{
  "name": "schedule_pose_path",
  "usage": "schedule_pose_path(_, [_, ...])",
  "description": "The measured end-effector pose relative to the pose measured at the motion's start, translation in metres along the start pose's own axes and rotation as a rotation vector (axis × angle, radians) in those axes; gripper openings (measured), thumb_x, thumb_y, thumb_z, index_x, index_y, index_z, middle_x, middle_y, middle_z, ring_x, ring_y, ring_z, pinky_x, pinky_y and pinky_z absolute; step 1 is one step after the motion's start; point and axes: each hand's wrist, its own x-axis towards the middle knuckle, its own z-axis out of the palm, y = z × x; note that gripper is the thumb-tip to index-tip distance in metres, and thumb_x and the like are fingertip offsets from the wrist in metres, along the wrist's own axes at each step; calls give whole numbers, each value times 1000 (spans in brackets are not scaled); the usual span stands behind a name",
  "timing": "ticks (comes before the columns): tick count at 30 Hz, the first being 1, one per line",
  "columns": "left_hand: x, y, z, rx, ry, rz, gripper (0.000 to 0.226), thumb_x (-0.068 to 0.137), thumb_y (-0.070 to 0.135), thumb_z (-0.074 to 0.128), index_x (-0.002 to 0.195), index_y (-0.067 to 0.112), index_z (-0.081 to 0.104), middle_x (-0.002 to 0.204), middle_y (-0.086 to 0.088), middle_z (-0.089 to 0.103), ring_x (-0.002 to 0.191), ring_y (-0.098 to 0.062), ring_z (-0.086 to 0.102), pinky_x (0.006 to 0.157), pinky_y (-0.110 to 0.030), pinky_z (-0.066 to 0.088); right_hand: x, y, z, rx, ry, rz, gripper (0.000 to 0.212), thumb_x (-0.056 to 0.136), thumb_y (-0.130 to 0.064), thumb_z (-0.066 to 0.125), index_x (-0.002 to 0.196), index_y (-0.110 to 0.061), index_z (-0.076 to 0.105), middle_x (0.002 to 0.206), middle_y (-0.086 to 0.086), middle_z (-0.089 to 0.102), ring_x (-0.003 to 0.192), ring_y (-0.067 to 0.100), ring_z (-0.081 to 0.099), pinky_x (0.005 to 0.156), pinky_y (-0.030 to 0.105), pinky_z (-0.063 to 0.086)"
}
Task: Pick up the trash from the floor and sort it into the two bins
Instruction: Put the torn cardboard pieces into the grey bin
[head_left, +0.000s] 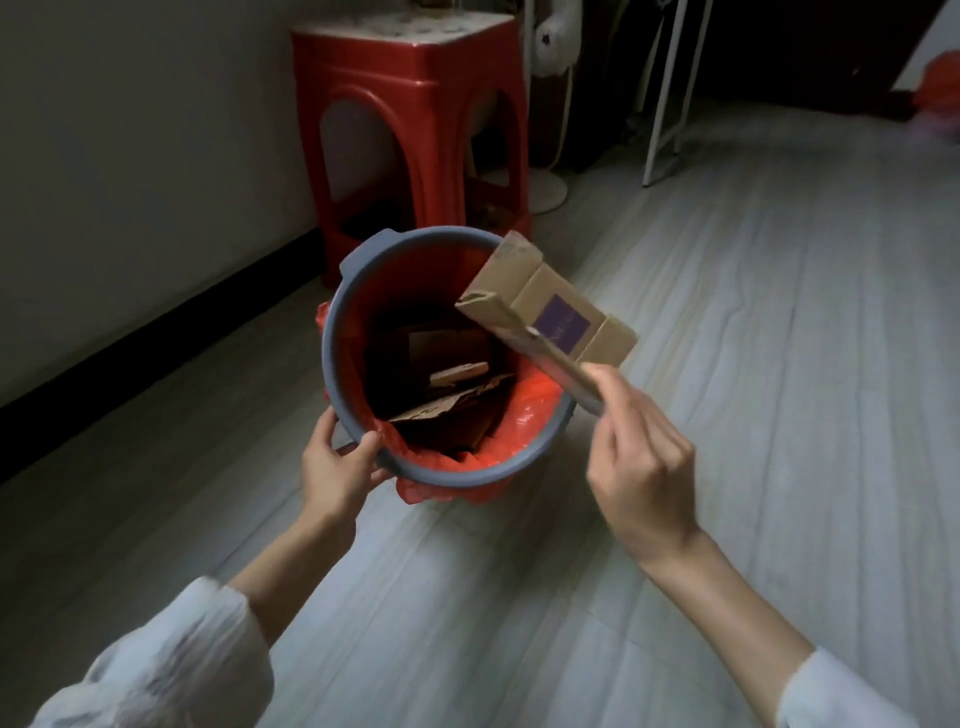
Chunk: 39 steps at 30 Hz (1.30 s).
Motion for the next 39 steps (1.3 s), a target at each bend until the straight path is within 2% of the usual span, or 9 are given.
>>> schedule_pose_path(2, [-1,0,-1,6,-28,-5,50,90,-1,52,132,24,40,103,-8,60,88,-28,66,55,-25,58,11,-15,17,40,-76,-144,37,94,1,31,107,6,65,103,16,70,96,25,69,87,29,51])
schedule_pose_path(6, [-1,0,-8,24,-77,14,47,91,-2,50,130,23,42,98,-3,60,86,-26,65,55,-24,58,38,-34,66,-70,-248,-349,46,96,1,23,96,1,69,87,13,71,83,24,70,70,31,59])
schedule_pose_path(10, [3,0,-15,27,-87,4,48,91,-1,50,132,23,41,108,-9,60,87,-27,65,56,-25,58,49,-36,101,-250,-653,-377,31,82,-3,35,85,-8,66,68,5,63,62,23,66,45,28,47])
schedule_pose_path(14, [9,3,-20,-4,-85,-24,51,91,0,52,135,23,39,114,-14,59,90,-30,65,59,-29,57,40,-22,102,-259,-924,-392,44,87,-2,23,124,-9,45,110,12,59,103,31,56,77,38,43])
schedule_pose_path(22, [13,5,-26,90,-147,8,52,91,0,52,135,24,40,92,-4,64,82,-20,66,57,-26,58,40,-26,122,-321,-1162,-375,38,90,-5,42,126,-13,49,116,11,59,110,32,53,82,39,44])
schedule_pose_path(30, [19,10,-29,71,-126,-18,55,89,-2,54,137,21,40,90,-10,68,66,-17,70,52,-21,55,34,-19,142,-286,-1158,-307,42,91,-6,43,127,-21,54,116,8,60,109,30,57,78,35,46])
schedule_pose_path(33, [19,12,-32,69,-121,-31,53,89,0,55,135,21,41,86,-10,68,66,-18,69,51,-21,55,33,-17,151,-211,-1015,-208,35,89,-11,50,124,-13,52,122,11,49,116,31,49,80,37,46])
schedule_pose_path(36, [19,13,-34,86,-123,-19,47,89,-1,55,125,27,46,85,-8,68,64,-16,69,52,-21,54,43,-9,158,-214,-952,-170,70,81,-24,66,141,-13,31,144,15,30,136,32,25,103,41,33])
schedule_pose_path(39, [20,12,-38,132,-148,14,42,90,-2,52,112,34,48,82,-4,69,65,-13,69,51,-19,53,58,-2,166,-302,-1055,-99,97,77,-43,67,149,-13,7,154,13,13,143,29,10,117,41,15])
